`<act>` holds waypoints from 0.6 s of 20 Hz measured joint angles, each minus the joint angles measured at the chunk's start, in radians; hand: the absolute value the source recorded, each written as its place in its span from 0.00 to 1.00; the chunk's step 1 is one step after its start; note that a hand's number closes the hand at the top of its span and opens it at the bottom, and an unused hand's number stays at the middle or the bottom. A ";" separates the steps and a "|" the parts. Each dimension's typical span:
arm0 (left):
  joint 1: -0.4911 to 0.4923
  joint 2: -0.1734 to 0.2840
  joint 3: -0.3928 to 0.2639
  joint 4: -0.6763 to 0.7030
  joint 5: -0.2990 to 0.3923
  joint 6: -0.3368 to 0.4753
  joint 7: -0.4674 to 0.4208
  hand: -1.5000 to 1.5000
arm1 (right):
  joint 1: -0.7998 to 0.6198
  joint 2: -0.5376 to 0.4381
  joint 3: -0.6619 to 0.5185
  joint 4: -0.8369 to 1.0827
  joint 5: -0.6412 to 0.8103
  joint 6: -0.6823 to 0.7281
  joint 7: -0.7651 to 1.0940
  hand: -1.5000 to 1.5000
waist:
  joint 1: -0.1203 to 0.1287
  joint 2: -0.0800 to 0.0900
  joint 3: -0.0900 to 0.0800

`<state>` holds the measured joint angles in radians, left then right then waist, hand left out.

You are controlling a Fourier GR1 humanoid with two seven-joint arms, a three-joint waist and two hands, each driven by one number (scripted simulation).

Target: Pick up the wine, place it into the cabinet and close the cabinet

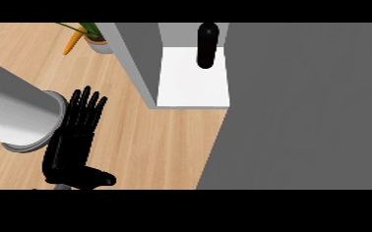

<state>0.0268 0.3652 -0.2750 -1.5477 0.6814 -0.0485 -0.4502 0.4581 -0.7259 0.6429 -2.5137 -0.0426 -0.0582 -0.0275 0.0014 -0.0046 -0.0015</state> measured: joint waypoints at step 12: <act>0.056 0.134 0.155 -0.007 0.099 -0.147 0.023 0.00 | -0.101 0.023 0.066 0.003 0.013 -0.004 0.100 1.00 | 0.006 0.002 -0.002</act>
<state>0.0832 0.4991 -0.1196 -1.5549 0.7804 -0.1956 -0.4276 0.3575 -0.7030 0.7093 -2.5104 -0.0293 -0.0617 0.0727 0.0073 -0.0031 -0.0035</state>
